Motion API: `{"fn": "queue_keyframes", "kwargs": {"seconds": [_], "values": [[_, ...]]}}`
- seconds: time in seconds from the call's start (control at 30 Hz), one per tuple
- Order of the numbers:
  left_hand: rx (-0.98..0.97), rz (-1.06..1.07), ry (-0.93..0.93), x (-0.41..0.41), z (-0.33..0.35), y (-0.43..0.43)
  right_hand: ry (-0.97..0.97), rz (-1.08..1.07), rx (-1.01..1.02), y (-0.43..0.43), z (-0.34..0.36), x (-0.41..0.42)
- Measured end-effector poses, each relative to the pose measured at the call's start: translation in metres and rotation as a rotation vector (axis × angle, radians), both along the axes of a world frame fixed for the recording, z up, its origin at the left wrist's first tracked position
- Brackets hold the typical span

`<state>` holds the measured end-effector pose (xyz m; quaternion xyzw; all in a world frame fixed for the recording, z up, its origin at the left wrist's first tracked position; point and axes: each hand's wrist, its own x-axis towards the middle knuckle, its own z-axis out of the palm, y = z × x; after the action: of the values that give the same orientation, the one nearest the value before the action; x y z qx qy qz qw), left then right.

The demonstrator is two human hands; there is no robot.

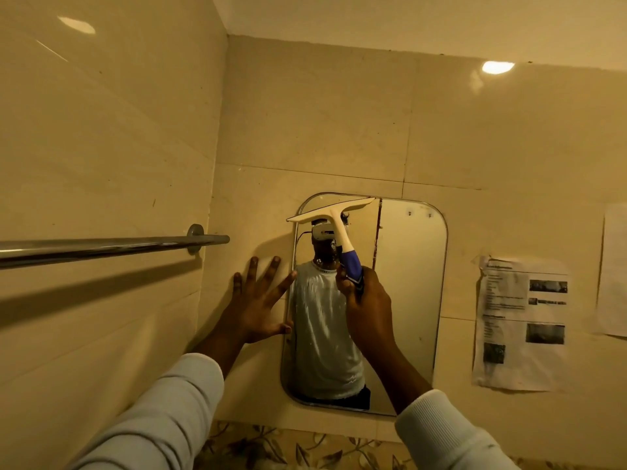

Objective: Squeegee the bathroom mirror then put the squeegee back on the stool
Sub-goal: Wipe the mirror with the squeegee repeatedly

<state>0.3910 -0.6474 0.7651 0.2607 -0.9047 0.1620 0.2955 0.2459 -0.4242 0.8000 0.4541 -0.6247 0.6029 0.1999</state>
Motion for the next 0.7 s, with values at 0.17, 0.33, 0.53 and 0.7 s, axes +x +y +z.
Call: {"fn": "queue_keyframes", "kwargs": {"seconds": [0.17, 0.33, 0.53, 0.7], "values": [[0.018, 0.016, -0.02, 0.001, 0.001, -0.001, 0.0, -0.08, 0.026, -0.012, 0.014, -0.001], [0.008, 0.016, 0.006, -0.001, 0.0, 0.0, 0.056, -0.086, 0.05, -0.011, 0.025, -0.001], [-0.015, 0.035, 0.028, -0.004, -0.004, -0.003, 0.163, -0.2, 0.175, 0.002, 0.035, -0.01], [-0.019, 0.031, 0.025, -0.004, -0.003, -0.002, 0.185, -0.267, 0.237, 0.019, 0.035, -0.024]]}}
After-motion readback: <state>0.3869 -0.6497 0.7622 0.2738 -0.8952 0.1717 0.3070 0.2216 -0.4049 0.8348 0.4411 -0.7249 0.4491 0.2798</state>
